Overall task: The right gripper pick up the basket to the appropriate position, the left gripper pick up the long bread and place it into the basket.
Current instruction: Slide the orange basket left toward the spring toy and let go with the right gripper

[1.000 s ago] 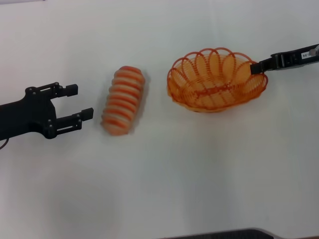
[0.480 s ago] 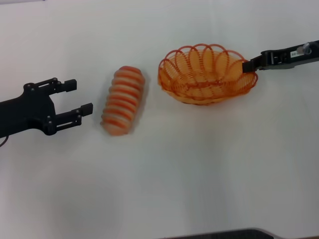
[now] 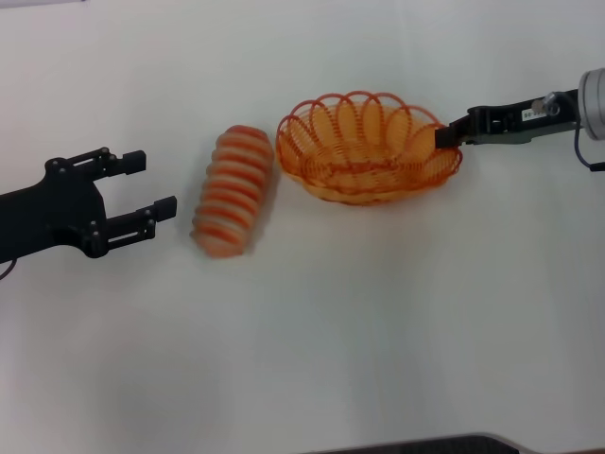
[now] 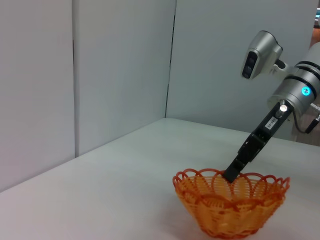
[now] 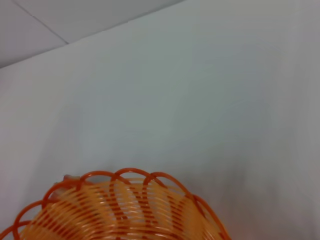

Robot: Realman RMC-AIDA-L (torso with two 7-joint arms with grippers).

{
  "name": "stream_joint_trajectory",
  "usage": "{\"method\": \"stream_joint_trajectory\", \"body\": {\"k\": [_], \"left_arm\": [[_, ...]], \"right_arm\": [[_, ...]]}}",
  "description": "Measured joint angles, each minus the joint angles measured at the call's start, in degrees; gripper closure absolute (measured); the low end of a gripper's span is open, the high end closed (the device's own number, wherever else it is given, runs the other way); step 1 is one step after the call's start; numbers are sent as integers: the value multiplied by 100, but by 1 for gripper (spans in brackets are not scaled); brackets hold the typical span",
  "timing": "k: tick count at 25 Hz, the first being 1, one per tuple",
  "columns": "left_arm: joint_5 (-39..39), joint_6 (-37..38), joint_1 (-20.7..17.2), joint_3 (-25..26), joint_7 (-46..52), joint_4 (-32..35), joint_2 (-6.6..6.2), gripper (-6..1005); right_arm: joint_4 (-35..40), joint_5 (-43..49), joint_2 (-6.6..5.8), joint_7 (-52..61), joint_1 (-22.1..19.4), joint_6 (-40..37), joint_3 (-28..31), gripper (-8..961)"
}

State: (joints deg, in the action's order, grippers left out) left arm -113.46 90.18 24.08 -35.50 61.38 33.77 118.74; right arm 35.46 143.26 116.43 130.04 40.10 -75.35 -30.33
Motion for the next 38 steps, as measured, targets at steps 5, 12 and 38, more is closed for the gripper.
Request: {"method": "stream_joint_trajectory", "body": {"k": [5, 12, 38], "left_arm": [[-5, 3, 0, -18, -42, 8, 0, 284], [-50, 38, 0, -49, -80, 8, 0, 284], [-56, 76, 37, -53, -145, 6, 0, 283]], "right_arm": [[-56, -1, 26, 107, -9, 67, 8, 886], [-63, -1, 87, 221, -40, 184, 4, 886], [3, 25, 195, 379, 52, 408, -252, 885]]}}
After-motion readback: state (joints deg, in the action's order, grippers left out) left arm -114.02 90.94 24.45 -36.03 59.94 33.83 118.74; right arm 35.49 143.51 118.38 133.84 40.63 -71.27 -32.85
